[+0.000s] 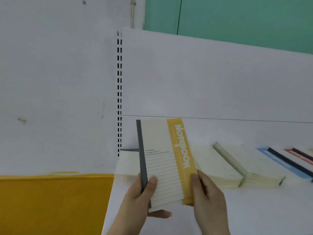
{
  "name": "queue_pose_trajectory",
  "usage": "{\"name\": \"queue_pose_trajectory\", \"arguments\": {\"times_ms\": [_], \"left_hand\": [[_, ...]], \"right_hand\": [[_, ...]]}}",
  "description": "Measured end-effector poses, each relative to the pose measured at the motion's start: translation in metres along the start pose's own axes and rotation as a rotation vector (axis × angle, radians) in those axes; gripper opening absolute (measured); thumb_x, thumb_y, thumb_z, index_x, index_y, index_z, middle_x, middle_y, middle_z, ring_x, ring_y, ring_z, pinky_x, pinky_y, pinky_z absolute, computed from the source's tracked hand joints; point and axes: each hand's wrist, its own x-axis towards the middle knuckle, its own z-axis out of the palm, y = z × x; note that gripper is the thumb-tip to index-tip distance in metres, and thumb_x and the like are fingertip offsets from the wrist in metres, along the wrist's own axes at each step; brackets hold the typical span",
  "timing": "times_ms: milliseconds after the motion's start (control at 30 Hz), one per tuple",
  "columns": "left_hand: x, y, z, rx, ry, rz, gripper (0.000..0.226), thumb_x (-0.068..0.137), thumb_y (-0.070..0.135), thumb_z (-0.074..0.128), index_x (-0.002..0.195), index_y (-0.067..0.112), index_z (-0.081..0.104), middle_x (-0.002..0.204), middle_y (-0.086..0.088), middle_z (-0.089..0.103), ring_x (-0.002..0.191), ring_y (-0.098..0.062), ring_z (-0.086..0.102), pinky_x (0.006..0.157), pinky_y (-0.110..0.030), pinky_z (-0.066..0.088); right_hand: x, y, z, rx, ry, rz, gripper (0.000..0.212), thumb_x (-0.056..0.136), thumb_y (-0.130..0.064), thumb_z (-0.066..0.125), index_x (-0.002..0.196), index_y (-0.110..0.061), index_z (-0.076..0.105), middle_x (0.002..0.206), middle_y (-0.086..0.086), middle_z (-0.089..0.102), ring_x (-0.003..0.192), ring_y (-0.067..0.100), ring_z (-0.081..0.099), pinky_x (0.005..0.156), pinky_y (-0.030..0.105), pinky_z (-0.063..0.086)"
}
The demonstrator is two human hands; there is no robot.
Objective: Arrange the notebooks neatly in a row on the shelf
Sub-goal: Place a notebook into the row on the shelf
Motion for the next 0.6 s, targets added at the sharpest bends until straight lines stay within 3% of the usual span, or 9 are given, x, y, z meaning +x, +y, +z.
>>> {"name": "queue_pose_trajectory", "arguments": {"times_ms": [67, 167, 267, 433, 533, 600], "left_hand": [[0.001, -0.008, 0.014, -0.024, -0.061, -0.042, 0.021, 0.097, 0.027, 0.057, 0.112, 0.039, 0.066, 0.097, 0.000, 0.076, 0.081, -0.034, 0.074, 0.064, -0.056, 0.060], [-0.002, -0.018, 0.046, -0.037, -0.133, -0.029, 0.025, 0.099, 0.023, 0.054, 0.114, 0.040, 0.064, 0.099, 0.003, 0.075, 0.082, -0.032, 0.074, 0.064, -0.056, 0.060], [-0.011, -0.025, 0.086, -0.015, -0.161, 0.034, 0.022, 0.101, 0.026, 0.049, 0.111, 0.042, 0.062, 0.097, 0.004, 0.073, 0.073, -0.037, 0.073, 0.058, -0.053, 0.060], [-0.025, -0.041, 0.156, 0.086, -0.180, 0.201, 0.040, 0.101, 0.026, 0.047, 0.134, 0.048, 0.041, 0.101, 0.014, 0.070, 0.057, -0.037, 0.068, 0.040, -0.041, 0.055], [-0.031, -0.056, 0.204, 0.143, -0.225, 0.234, 0.054, 0.103, 0.019, 0.044, 0.142, 0.053, 0.030, 0.109, 0.019, 0.068, 0.053, -0.038, 0.067, 0.040, -0.039, 0.055], [-0.037, -0.072, 0.242, 0.169, -0.262, 0.229, 0.057, 0.104, 0.017, 0.042, 0.146, 0.053, 0.030, 0.119, 0.014, 0.067, 0.056, -0.036, 0.069, 0.042, -0.039, 0.056]], "right_hand": [[-0.006, 0.001, -0.017, 0.049, 0.024, 0.046, 0.023, 0.098, -0.022, 0.051, 0.106, -0.038, 0.067, 0.080, -0.008, 0.072, 0.064, 0.013, 0.067, 0.055, 0.036, 0.058], [-0.010, 0.004, -0.050, -0.002, 0.046, 0.022, 0.028, 0.099, -0.018, 0.047, 0.116, -0.034, 0.063, 0.069, -0.001, 0.070, 0.046, 0.023, 0.063, 0.053, 0.030, 0.054], [-0.007, 0.012, -0.087, -0.029, 0.087, 0.042, 0.036, 0.098, -0.016, 0.049, 0.125, -0.039, 0.058, 0.068, -0.001, 0.069, 0.045, 0.025, 0.061, 0.058, 0.034, 0.054], [-0.001, 0.022, -0.157, 0.022, 0.165, 0.088, 0.035, 0.098, -0.012, 0.050, 0.119, -0.038, 0.062, 0.075, -0.007, 0.070, 0.046, 0.026, 0.060, 0.053, 0.025, 0.051], [0.004, 0.036, -0.203, 0.018, 0.234, 0.104, 0.038, 0.098, -0.013, 0.051, 0.121, -0.041, 0.060, 0.075, -0.012, 0.070, 0.048, 0.025, 0.062, 0.055, 0.029, 0.054], [0.011, 0.053, -0.239, -0.004, 0.292, 0.101, 0.044, 0.096, -0.014, 0.054, 0.130, -0.042, 0.054, 0.071, -0.017, 0.068, 0.048, 0.020, 0.062, 0.058, 0.030, 0.055]]}}
